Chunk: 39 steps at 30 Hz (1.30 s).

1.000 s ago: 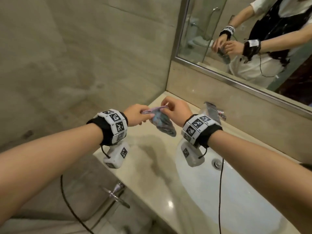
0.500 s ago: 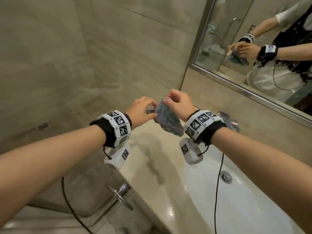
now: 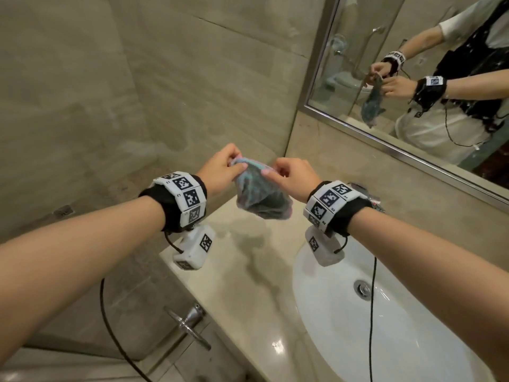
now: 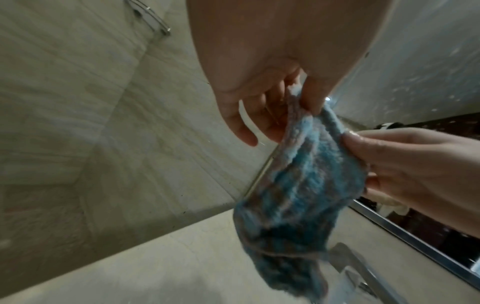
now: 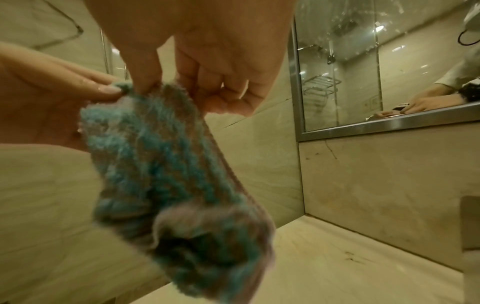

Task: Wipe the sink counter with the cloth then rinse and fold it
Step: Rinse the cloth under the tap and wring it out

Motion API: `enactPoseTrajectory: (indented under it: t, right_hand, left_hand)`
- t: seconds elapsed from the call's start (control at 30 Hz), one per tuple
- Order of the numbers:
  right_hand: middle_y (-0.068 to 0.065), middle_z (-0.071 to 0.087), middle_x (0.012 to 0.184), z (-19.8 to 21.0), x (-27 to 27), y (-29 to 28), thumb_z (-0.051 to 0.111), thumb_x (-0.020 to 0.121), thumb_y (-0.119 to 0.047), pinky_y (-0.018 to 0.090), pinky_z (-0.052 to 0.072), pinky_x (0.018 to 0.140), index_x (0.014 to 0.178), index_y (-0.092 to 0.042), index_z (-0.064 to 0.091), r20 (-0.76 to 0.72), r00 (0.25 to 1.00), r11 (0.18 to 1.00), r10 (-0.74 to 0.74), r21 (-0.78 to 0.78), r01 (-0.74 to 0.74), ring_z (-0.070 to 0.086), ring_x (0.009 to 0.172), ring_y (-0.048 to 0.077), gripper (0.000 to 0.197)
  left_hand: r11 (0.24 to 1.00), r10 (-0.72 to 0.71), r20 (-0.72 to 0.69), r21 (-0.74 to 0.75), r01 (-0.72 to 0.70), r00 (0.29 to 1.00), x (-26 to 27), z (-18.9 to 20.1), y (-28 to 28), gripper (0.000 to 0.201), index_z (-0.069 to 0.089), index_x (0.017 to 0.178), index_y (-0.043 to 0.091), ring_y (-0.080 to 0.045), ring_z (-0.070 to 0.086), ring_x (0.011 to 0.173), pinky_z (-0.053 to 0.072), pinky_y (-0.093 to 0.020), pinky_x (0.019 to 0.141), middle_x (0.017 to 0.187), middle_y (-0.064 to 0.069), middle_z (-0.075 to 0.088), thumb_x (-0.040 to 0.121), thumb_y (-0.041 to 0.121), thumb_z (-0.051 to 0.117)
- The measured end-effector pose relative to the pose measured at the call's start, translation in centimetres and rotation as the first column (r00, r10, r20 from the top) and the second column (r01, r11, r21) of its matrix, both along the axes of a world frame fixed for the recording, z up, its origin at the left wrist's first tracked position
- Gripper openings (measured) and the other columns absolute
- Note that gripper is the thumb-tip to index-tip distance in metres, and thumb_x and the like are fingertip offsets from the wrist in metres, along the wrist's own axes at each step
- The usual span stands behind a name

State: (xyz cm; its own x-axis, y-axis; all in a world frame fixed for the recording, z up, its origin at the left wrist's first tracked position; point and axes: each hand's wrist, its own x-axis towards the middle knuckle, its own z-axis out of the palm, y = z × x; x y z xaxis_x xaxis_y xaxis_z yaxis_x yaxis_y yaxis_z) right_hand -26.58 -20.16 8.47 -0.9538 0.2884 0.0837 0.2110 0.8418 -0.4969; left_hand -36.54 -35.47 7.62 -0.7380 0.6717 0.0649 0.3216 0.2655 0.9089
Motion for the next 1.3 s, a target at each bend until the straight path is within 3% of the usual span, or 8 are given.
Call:
enactPoseTrajectory:
  t: [0.27,0.43,0.6,0.73,0.83,0.97,1.13,1.3]
  right_hand:
    - [0.003,0.053,0.075,-0.7,-0.5,2.1,0.063,0.085,-0.035,0.029,0.042,0.062,0.076,-0.015,0.052,0.102,0.995,0.961,-0.011,-0.275,0.039,0.052,0.074,0.020,0.025]
    - [0.011,0.049,0.070,-0.4,-0.4,2.6,0.058,0.084,-0.051,0.029,0.031,0.059,0.075,-0.007,0.053,0.177,0.984,1.000,0.015,0.004,-0.016,0.045,0.066,0.023,0.045]
    - [0.008,0.048,0.065,-1.0,0.2,2.9,0.049,0.089,-0.054,0.026,0.026,0.050,0.070,-0.008,0.055,0.372,0.928,0.992,-0.007,0.122,-0.042,0.045,0.068,0.025,0.050]
    - [0.008,0.053,0.073,0.5,0.4,4.0,0.048,0.094,-0.039,0.021,0.028,0.049,0.089,-0.008,0.067,0.196,0.978,0.997,-0.071,0.040,0.065,0.047,0.070,0.021,0.036]
    - [0.001,0.050,0.062,1.2,0.2,4.2,0.047,0.095,-0.035,0.022,0.030,0.049,0.071,-0.019,0.058,0.069,0.989,0.989,-0.131,-0.059,0.135,0.046,0.067,0.020,0.031]
    - [0.009,0.058,0.076,0.5,0.3,4.1,0.049,0.092,-0.044,0.026,0.033,0.055,0.090,-0.008,0.067,0.299,0.945,0.990,-0.133,0.080,0.114,0.050,0.070,0.021,0.040]
    - [0.000,0.037,0.054,1.3,0.8,5.4,0.063,0.081,-0.050,0.027,0.023,0.049,0.054,-0.017,0.041,0.194,0.958,0.970,-0.209,-0.084,0.229,0.035,0.053,0.014,0.048]
    - [0.005,0.055,0.079,1.5,0.2,6.2,0.065,0.084,-0.031,0.024,0.033,0.059,0.079,-0.014,0.058,0.136,0.953,0.953,-0.272,-0.097,0.286,0.049,0.077,0.018,0.019]
  left_hand:
    - [0.987,0.041,0.140,0.146,-0.062,0.989,0.0,1.5,2.1,0.029,0.032,0.073,0.022,-0.010,0.039,0.065,0.039,-0.020,0.049,0.073,0.002,0.038,0.097,0.008,0.042]
    - [0.981,0.101,0.050,0.160,-0.108,0.994,-0.6,1.3,1.9,0.026,0.031,0.077,0.021,-0.004,0.035,0.061,0.033,-0.005,0.046,0.071,0.006,0.035,0.097,0.008,0.040]
    - [0.998,0.054,-0.160,-0.032,-0.060,0.986,-0.7,0.1,1.1,0.009,0.031,0.094,0.010,-0.009,0.032,0.063,0.031,-0.020,0.056,0.069,0.006,0.033,0.098,0.012,0.040]
    - [0.985,0.114,-0.227,-0.100,-0.140,0.967,-1.7,0.3,0.1,0.010,0.032,0.094,0.011,-0.016,0.039,0.077,0.021,-0.027,0.058,0.073,0.003,0.037,0.096,0.013,0.042]
    - [0.982,0.150,-0.252,-0.071,-0.173,0.956,-1.8,0.5,0.2,0.010,0.033,0.094,0.012,-0.015,0.039,0.079,0.019,-0.025,0.058,0.071,0.003,0.039,0.096,0.013,0.042]
    - [0.957,0.068,-0.254,-0.257,-0.135,0.965,-2.1,0.1,0.4,0.010,0.035,0.095,0.014,-0.018,0.043,0.084,0.024,-0.024,0.064,0.091,-0.008,0.047,0.096,0.018,0.044]
    - [0.970,0.087,-0.198,-0.205,-0.128,0.976,-3.0,-0.4,0.3,0.013,0.040,0.090,0.013,-0.019,0.045,0.076,0.034,-0.030,0.060,0.077,-0.003,0.048,0.093,0.018,0.052]
    - [0.979,0.161,-0.117,-0.109,-0.174,0.980,-3.6,-1.0,0.5,0.032,0.045,0.065,0.025,-0.024,0.056,0.072,0.056,-0.046,0.074,0.075,-0.014,0.058,0.082,0.005,0.063]
